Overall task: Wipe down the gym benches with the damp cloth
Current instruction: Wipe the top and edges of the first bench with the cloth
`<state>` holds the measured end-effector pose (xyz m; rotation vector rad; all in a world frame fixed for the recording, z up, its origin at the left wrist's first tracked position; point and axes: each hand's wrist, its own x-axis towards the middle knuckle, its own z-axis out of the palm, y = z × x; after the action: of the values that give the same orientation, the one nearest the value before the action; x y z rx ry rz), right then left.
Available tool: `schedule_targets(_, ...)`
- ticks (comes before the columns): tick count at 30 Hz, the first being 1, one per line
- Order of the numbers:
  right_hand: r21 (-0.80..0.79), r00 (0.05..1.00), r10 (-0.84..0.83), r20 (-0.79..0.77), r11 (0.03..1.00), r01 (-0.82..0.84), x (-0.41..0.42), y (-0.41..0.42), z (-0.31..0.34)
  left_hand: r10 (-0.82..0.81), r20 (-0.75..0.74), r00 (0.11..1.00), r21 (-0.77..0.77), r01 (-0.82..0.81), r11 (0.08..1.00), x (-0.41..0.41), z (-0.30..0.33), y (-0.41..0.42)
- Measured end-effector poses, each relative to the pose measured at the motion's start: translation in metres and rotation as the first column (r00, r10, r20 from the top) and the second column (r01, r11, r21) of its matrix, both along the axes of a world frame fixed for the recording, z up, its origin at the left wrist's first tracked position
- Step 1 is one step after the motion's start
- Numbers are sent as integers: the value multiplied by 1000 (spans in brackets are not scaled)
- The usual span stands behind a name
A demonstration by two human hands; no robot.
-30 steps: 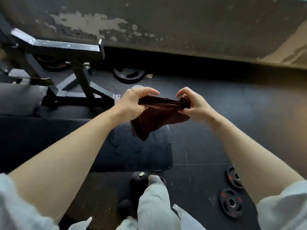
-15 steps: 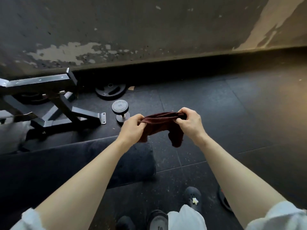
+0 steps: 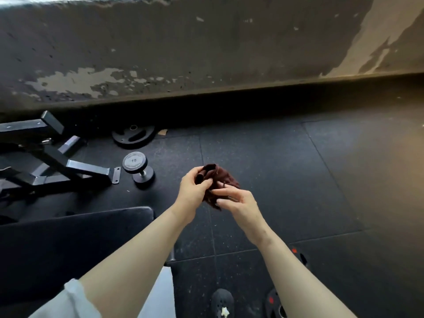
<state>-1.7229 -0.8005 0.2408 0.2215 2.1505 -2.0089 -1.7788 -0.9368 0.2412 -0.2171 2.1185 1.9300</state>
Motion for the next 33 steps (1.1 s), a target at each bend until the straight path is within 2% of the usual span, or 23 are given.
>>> schedule_targets(2,6,997,-81,-13,997,81,-18,18,-1,-23,-45,999,-38,21,999,-14,-1,9)
schedule_targets(5,-31,998,-37,44,999,39,-52,33,-12,-61,-107,992,-21,59,998,-36,1,19)
schedule_targets(7,-115,992,16,122,993,-2,-79,35,-14,-76,-144,987,-11,75,997,-53,1,25)
schedule_targets(10,-295,989,22,149,955,23,-130,30,-15,-102,-171,980,29,108,994,-88,-2,31)
schedule_targets(15,-191,994,-77,74,977,90,-229,22,-26,-125,-176,976,134,149,980,-166,-17,26)
schedule_targets(17,-104,999,-29,44,994,34,-269,16,-24,-116,-206,972,30,125,992,-202,-22,12)
schedule_targets(19,-29,998,56,26,998,-55,-306,5,-21,-51,-227,973,-90,31,995,-231,-25,-6)
schedule_targets(23,22,967,253,13,967,-253,-369,-30,-14,127,-324,938,-321,-235,917,-271,-26,-51)
schedule_targets(26,20,896,443,38,896,-444,-406,-65,-16,270,-282,921,-364,-363,858,-287,-34,-79)
schedule_targets(29,-32,766,641,57,768,-640,-440,-106,-16,447,-254,857,-363,-513,778,-296,-42,-98)
schedule_targets(31,-45,625,775,95,631,-775,-458,-129,-18,591,-236,772,-363,-634,683,-295,-48,-105)
schedule_targets(33,-88,439,890,124,451,-888,-472,-151,-20,730,-222,647,-352,-751,558,-292,-51,-107)
